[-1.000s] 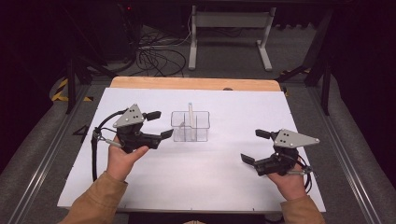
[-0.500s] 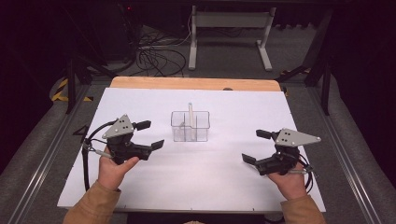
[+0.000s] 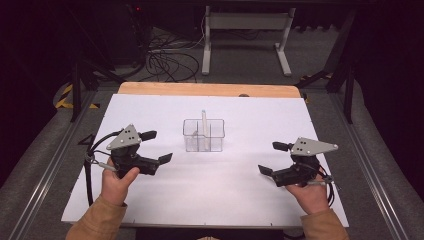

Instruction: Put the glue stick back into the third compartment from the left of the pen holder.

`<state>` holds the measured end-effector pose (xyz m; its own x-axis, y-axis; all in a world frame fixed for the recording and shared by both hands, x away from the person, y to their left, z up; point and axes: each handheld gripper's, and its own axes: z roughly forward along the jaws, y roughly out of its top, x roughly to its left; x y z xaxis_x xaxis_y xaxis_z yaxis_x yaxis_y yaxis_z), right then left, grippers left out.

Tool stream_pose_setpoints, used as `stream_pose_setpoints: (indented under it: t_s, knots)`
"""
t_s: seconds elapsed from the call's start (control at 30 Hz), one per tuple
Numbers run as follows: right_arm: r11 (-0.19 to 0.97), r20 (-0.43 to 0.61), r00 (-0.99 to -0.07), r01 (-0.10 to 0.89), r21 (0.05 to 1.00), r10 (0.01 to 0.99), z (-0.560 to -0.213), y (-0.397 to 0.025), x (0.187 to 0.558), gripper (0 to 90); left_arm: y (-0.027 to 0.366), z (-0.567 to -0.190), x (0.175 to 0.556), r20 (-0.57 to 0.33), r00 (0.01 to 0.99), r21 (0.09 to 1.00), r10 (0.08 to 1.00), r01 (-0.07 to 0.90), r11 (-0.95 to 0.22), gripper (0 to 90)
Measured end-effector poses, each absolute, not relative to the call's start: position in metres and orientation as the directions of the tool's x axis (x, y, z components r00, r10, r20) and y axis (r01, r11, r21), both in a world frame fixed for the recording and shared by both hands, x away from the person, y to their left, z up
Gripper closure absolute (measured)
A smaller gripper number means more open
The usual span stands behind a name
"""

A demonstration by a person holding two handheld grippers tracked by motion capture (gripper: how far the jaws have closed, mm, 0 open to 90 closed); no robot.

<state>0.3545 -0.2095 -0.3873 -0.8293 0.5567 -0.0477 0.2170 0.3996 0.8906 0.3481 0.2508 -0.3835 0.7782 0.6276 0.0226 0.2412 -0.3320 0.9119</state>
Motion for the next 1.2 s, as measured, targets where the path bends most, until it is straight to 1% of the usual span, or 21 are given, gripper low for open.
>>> stream_pose_setpoints:
  t_s: [0.5,0.6,0.67,0.73,1.0,1.2]
  knots:
    - [0.494,-0.068,-0.809,0.287,0.821,0.584,-0.393,-0.206,0.359,16.1,0.254,-0.382,0.344,0.044,0.758,0.914,0.65,0.232,-0.332,8.3]
    - [0.514,-0.065,-0.806,0.312,0.799,0.589,-0.396,-0.205,0.36,18.4,0.256,-0.382,0.343,0.037,0.761,0.915,0.648,0.235,-0.328,7.5]
    - [0.526,-0.08,-0.798,0.314,0.791,0.597,-0.397,-0.204,0.36,23.1,0.257,-0.383,0.344,0.025,0.765,0.916,0.643,0.241,-0.322,6.9]
    - [0.538,-0.088,-0.795,0.32,0.78,0.601,-0.398,-0.203,0.36,25.4,0.258,-0.383,0.344,0.024,0.763,0.917,0.646,0.24,-0.318,6.9]
    - [0.593,-0.091,-0.786,0.378,0.711,0.611,-0.408,-0.199,0.366,28.6,0.26,-0.384,0.345,0.03,0.767,0.916,0.641,0.236,-0.325,6.6]
    - [0.624,-0.119,-0.772,0.401,0.671,0.624,-0.413,-0.196,0.368,31.0,0.257,-0.382,0.342,0.038,0.769,0.916,0.638,0.229,-0.33,6.4]
